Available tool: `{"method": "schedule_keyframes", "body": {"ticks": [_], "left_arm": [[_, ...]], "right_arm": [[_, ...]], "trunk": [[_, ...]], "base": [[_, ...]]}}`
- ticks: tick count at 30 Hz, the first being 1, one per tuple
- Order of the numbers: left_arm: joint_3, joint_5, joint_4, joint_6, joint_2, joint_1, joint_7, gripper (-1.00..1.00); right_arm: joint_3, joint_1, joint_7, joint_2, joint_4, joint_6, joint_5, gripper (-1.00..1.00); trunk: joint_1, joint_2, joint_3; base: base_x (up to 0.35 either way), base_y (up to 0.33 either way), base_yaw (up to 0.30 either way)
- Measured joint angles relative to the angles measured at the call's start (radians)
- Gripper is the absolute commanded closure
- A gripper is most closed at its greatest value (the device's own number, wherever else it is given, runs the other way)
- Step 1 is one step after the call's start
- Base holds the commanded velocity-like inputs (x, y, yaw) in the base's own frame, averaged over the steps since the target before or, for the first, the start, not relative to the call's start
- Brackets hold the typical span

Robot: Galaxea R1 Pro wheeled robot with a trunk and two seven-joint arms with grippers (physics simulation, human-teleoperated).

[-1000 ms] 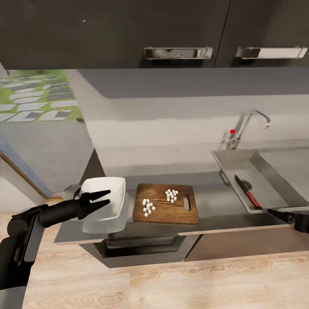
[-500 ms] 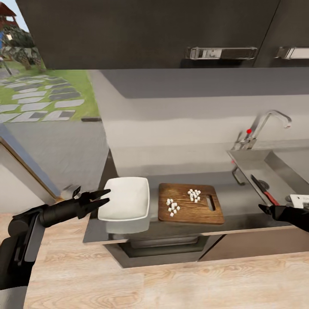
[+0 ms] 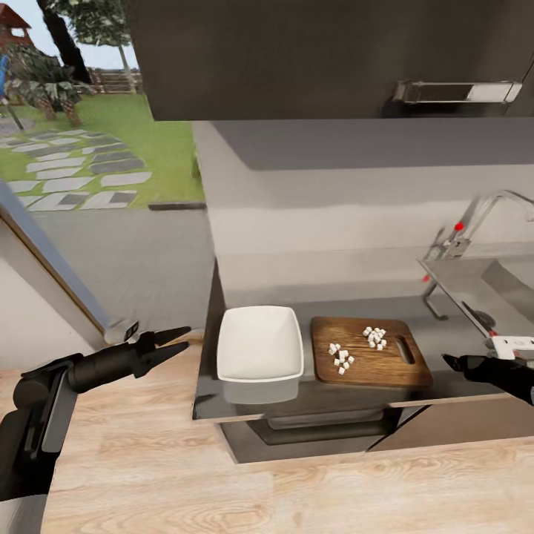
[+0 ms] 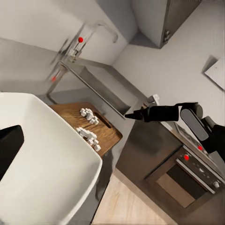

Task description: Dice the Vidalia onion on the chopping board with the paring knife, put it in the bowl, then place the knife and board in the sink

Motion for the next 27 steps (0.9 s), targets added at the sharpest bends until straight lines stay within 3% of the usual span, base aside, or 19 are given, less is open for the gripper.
{"method": "schedule_keyframes", "body": {"ticks": [9,19,27], "left_arm": [[0.000,-0.002,0.000,0.000,-0.001,0.000,0.000,-1.00],[0.000,-0.003,0.000,-0.002,-0.002,0.000,-0.002,-1.00],[0.000,-0.003,0.001,-0.002,-0.002,0.000,0.024,-1.00]], "right_arm": [[-0.002,0.000,0.000,0.000,0.000,-0.001,0.001,-1.00],[-0.008,0.000,-0.001,0.000,0.000,-0.002,0.000,-1.00],[-0.008,0.000,0.000,0.000,-0.001,-0.001,-0.001,-1.00]], "trunk": [[0.000,0.000,0.000],[0.000,0.000,0.000],[0.000,0.000,0.000]], "base": [[0.000,0.273,0.000],[0.003,0.015,0.000],[0.204,-0.052,0.000]]}}
